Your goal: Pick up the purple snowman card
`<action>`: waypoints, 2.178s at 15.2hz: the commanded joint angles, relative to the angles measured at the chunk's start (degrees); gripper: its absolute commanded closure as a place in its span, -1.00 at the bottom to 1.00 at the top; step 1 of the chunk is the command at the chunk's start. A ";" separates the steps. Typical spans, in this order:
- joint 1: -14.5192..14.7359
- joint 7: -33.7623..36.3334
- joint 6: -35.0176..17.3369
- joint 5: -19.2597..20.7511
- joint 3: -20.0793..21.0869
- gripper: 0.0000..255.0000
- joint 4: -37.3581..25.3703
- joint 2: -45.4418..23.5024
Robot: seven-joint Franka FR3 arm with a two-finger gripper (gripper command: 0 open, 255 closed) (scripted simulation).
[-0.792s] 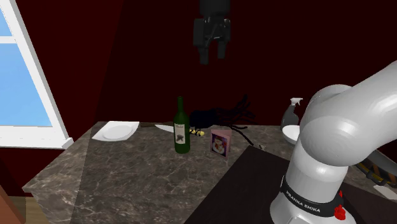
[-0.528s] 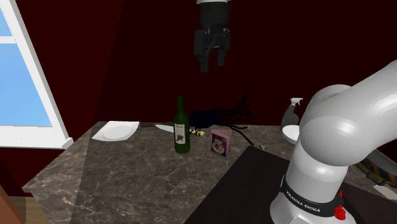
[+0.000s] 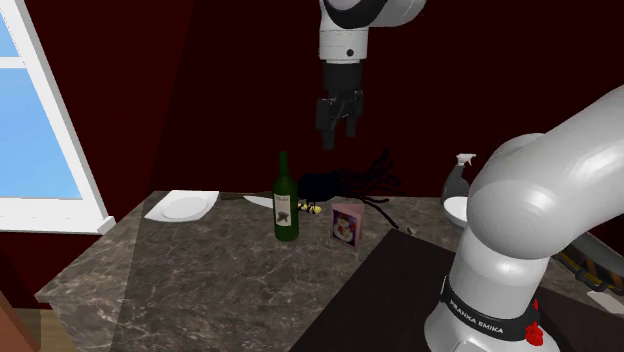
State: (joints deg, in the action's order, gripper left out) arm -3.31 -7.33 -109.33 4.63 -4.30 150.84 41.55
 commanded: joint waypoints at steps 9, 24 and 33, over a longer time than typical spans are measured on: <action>-3.79 -5.62 -21.96 4.36 -7.31 -1.00 5.68 -15.59; -7.42 -24.87 -51.06 -9.57 -13.26 -1.00 -2.80 -53.28; -13.04 -30.43 -58.04 -16.13 -7.34 -1.00 -6.45 -63.96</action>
State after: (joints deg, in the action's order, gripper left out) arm -15.62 -37.18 -172.85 -11.01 -12.95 144.63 -20.74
